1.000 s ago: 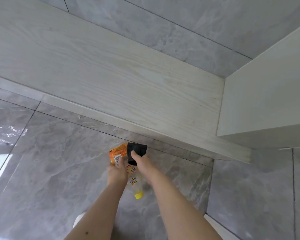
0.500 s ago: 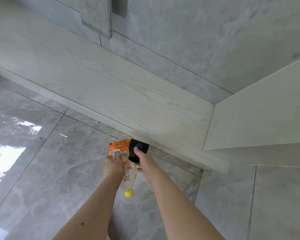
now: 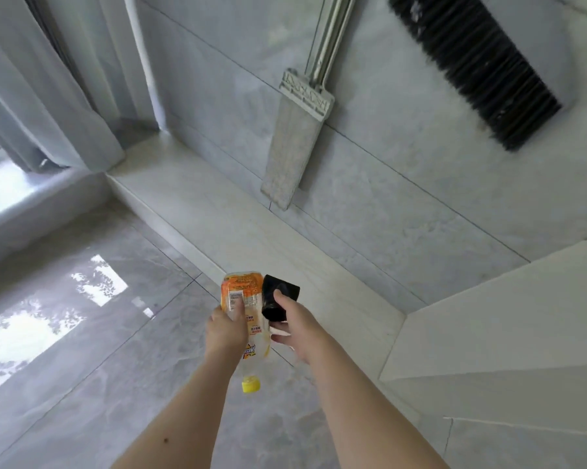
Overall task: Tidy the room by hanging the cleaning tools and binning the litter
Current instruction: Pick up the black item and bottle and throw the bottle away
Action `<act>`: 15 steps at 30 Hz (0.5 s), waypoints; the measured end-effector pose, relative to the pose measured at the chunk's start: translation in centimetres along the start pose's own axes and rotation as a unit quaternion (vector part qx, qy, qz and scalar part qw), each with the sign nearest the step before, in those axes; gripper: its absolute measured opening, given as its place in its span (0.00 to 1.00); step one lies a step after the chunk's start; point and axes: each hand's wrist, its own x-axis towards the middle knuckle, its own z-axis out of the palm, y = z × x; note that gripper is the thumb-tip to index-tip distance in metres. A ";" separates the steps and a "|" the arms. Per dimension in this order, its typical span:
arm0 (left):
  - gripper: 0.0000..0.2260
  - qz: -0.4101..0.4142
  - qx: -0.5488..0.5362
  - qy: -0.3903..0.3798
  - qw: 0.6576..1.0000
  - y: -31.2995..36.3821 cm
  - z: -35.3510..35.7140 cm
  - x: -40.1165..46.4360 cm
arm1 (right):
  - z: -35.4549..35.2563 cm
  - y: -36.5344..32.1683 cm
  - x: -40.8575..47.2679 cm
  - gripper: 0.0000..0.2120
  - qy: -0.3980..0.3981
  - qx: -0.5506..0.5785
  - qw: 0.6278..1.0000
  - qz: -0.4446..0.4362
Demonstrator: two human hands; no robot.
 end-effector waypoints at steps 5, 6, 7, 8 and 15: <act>0.28 0.016 -0.025 0.043 0.999 3.6 -7.4 -2.0 | 4.3 -5.1 -5.1 0.10 -0.043 -0.029 0.998 -0.028; 0.29 0.013 -0.039 0.055 0.998 4.1 -9.3 -2.3 | 5.7 -6.0 -6.0 0.09 -0.054 -0.036 0.997 -0.033; 0.30 0.013 -0.056 0.064 0.996 4.3 -11.0 -2.5 | 7.0 -6.9 -6.7 0.09 -0.063 -0.039 0.997 -0.037; 0.30 0.015 -0.079 0.069 0.994 4.5 -12.7 -2.7 | 8.3 -7.6 -7.4 0.10 -0.071 -0.049 0.995 -0.041; 0.20 0.050 -0.239 0.056 0.968 3.4 -27.5 -4.5 | 20.3 -11.0 -13.0 0.15 -0.149 -0.125 0.978 -0.076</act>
